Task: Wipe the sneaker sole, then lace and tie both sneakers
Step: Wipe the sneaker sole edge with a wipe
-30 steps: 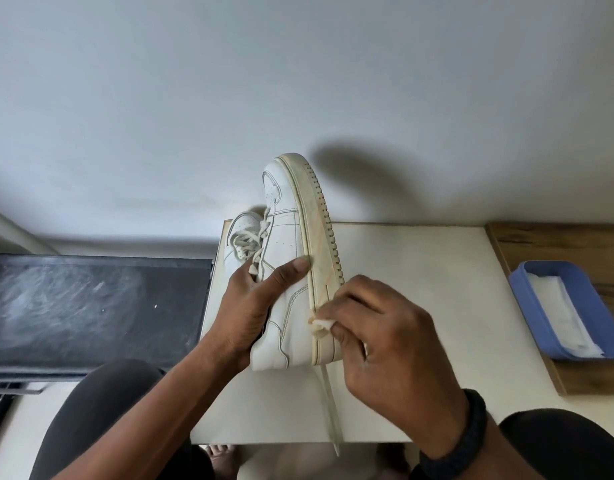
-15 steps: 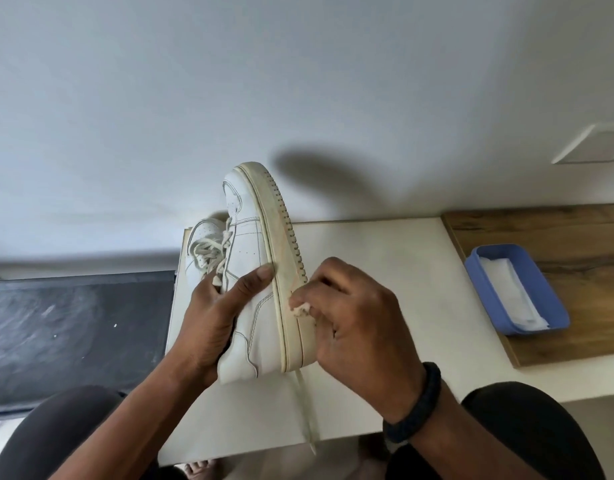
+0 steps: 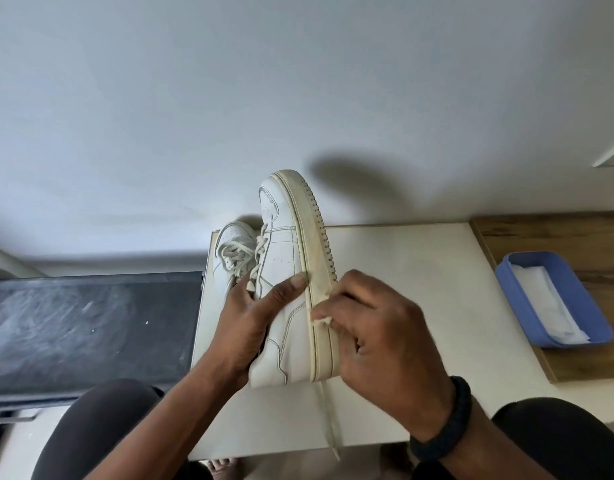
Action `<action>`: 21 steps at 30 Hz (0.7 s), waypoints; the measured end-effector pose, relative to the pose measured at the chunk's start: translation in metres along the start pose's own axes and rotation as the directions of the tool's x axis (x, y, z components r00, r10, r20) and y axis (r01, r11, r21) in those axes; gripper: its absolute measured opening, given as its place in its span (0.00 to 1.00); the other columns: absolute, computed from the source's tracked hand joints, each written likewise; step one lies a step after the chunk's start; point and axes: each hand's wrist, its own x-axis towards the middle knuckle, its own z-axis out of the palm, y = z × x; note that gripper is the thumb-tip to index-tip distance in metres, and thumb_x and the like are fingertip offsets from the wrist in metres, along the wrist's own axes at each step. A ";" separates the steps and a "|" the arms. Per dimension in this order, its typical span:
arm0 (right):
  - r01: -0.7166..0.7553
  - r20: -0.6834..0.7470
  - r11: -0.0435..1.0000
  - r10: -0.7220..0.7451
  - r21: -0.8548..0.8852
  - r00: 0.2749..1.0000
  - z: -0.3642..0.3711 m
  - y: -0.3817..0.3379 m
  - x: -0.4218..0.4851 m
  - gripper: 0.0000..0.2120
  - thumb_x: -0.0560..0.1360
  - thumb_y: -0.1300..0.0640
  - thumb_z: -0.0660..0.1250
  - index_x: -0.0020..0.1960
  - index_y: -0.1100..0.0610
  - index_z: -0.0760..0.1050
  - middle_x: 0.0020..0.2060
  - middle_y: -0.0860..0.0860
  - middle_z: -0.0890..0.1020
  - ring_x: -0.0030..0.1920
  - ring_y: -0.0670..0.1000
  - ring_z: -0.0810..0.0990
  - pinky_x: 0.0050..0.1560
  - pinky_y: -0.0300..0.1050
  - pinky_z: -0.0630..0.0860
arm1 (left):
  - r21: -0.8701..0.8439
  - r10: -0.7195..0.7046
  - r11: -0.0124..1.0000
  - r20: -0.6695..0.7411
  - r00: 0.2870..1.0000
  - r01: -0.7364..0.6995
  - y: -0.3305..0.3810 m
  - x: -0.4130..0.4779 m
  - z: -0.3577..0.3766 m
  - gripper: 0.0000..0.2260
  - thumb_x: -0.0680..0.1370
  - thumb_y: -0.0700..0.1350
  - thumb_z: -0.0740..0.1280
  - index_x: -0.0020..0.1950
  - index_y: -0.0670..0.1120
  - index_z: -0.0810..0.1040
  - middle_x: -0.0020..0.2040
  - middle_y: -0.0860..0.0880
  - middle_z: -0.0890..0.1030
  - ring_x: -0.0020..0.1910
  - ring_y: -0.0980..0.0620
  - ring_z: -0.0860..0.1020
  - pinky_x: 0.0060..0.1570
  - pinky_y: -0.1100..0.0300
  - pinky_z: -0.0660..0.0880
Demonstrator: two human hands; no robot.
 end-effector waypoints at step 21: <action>-0.002 -0.035 1.000 0.003 0.009 0.999 -0.005 0.008 0.003 0.10 0.71 0.68 0.70 0.46 0.56 0.84 0.41 0.48 0.79 0.42 0.50 0.81 0.41 0.46 0.81 | 0.048 0.016 0.999 0.022 1.000 -0.017 -0.003 0.001 -0.002 0.18 0.78 0.41 0.72 0.67 0.41 0.78 0.60 0.39 0.85 0.59 0.38 0.84 0.61 0.37 0.80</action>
